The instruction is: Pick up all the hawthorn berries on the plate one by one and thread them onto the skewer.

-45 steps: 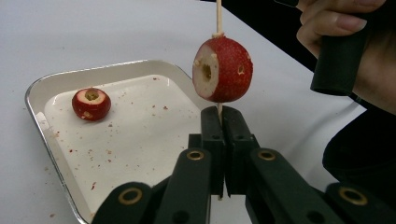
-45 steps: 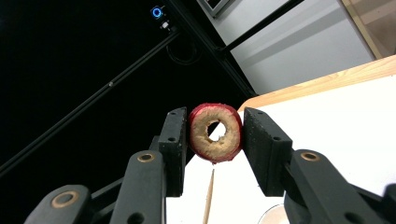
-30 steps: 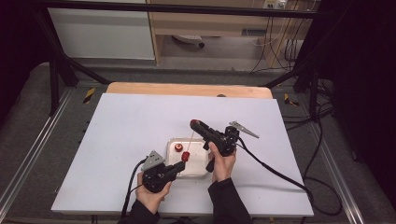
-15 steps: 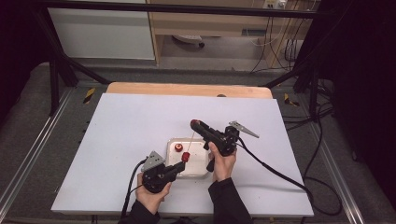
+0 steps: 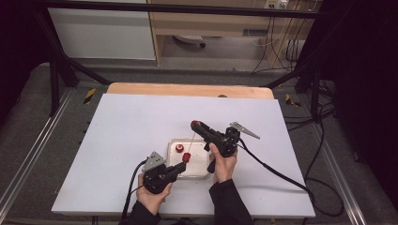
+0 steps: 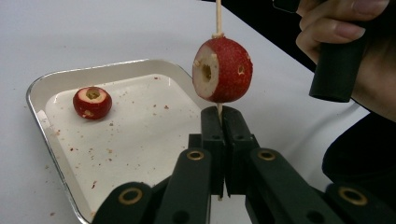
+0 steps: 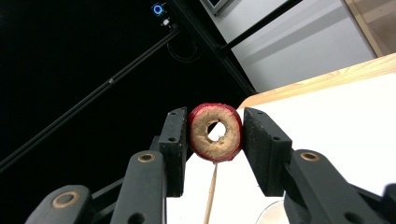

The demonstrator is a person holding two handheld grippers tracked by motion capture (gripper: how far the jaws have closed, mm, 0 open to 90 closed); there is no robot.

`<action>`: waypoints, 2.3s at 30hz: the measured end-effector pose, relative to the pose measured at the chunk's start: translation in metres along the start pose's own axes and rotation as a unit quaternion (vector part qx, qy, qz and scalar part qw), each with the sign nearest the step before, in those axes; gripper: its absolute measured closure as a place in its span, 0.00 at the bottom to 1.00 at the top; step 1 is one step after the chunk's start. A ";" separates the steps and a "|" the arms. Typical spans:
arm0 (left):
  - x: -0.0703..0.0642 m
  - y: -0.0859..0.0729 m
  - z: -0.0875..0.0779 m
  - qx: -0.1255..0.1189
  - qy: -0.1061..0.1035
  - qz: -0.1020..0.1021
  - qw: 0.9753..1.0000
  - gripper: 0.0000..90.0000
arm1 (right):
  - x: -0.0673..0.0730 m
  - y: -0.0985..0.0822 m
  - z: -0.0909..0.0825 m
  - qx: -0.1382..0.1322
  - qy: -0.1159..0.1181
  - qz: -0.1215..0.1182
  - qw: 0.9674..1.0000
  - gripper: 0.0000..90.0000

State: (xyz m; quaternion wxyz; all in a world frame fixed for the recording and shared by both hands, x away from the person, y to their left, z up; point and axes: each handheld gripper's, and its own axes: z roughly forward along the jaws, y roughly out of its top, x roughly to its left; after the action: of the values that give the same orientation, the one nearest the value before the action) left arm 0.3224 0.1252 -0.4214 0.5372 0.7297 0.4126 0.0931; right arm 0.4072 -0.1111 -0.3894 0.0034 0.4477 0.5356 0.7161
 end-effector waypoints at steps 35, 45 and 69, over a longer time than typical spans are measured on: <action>0.005 0.001 -0.007 -0.025 0.006 -0.008 1.000 0.98 | 0.001 0.003 -0.001 0.003 -0.007 0.013 1.000 0.69; 0.009 0.001 -0.008 -0.016 0.014 -0.003 1.000 0.98 | 0.001 0.008 -0.003 0.029 -0.015 0.014 0.999 0.69; -0.002 0.002 -0.004 -0.043 -0.013 0.000 0.999 0.98 | 0.004 0.012 -0.003 -0.016 0.016 0.097 0.995 0.69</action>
State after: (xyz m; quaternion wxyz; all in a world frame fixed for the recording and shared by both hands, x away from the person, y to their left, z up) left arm 0.3191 0.1265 -0.4175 0.5735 0.7070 0.4013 0.1008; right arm 0.4079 -0.1166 -0.3777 -0.0676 0.4861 0.4781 0.7284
